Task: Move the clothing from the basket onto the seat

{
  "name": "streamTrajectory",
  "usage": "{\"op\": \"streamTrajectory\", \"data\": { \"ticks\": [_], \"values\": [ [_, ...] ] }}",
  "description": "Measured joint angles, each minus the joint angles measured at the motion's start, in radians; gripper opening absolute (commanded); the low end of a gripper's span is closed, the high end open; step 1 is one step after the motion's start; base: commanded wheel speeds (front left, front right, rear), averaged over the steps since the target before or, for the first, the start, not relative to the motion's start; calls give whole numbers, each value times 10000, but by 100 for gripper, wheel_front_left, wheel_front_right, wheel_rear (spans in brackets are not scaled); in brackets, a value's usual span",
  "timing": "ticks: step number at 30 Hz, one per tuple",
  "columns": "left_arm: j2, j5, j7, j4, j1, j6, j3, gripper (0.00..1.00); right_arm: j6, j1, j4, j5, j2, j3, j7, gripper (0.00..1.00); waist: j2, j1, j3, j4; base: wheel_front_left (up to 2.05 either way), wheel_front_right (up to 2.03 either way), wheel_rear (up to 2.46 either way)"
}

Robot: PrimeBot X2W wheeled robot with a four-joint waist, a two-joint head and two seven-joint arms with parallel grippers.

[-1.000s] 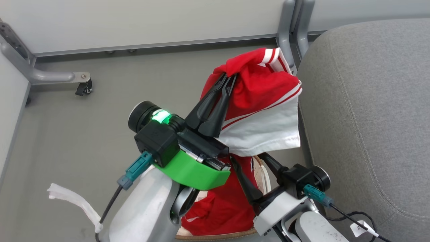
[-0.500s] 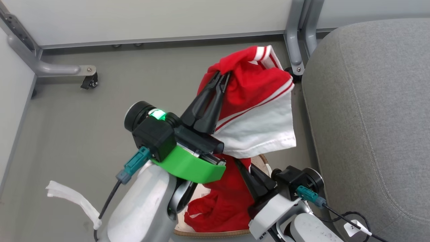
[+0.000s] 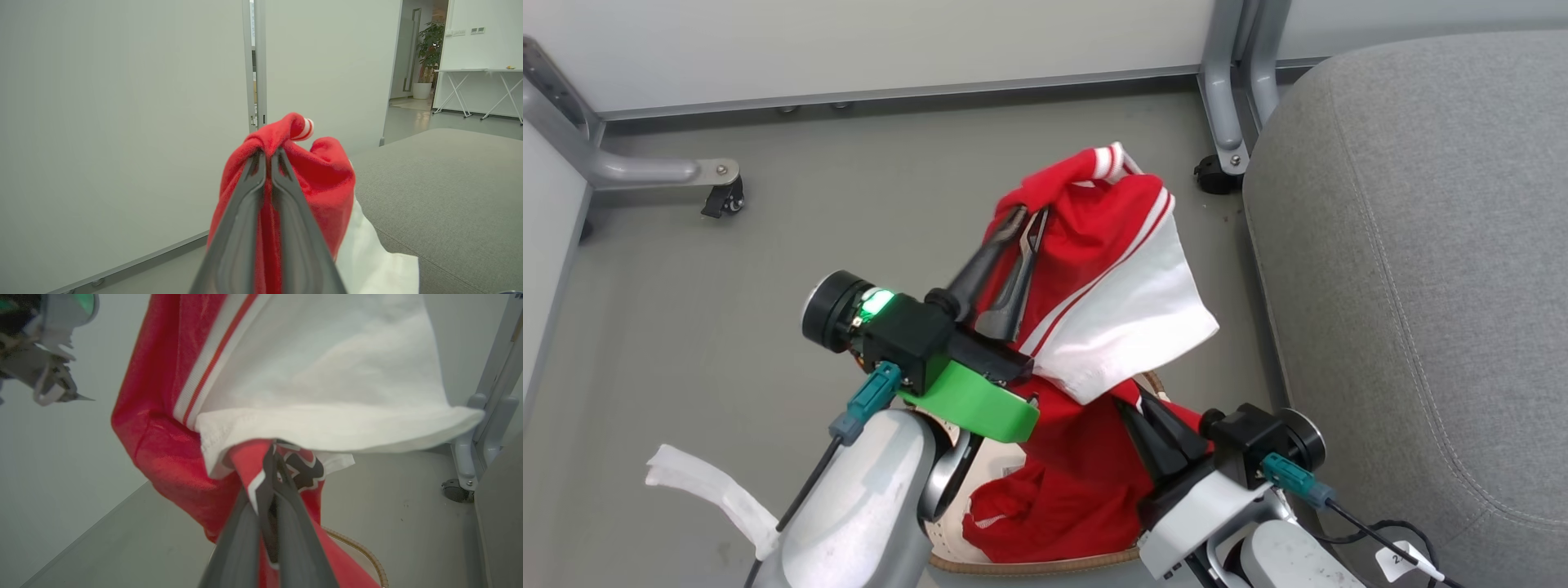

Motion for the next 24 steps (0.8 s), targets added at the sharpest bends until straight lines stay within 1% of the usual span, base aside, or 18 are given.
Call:
{"op": "streamTrajectory", "data": {
  "ticks": [5, 9, 14, 24],
  "values": [
    [2, 211, -2, 107, 139, 2, 230, 100, 0, 52, -115, -2, 4, -240, 0, 0, 0, 0, 62, -82, 0, 0, 0],
    [134, 326, -2, 253, 330, -40, 360, 100, 0, 139, -194, -35, 6, -351, 0, 0, 0, 0, 89, -113, 0, 0, 0],
    [272, 510, -2, 412, 526, -113, 522, 100, -2, 139, -362, -159, 6, -838, 0, 0, 0, 0, 136, -128, 0, 0, 0],
    [393, 477, -2, 736, 1120, -230, 610, 100, -2, 110, -759, -286, 19, -1429, 2, 0, 0, 0, 235, -239, 0, 0, 0]
  ]
}}
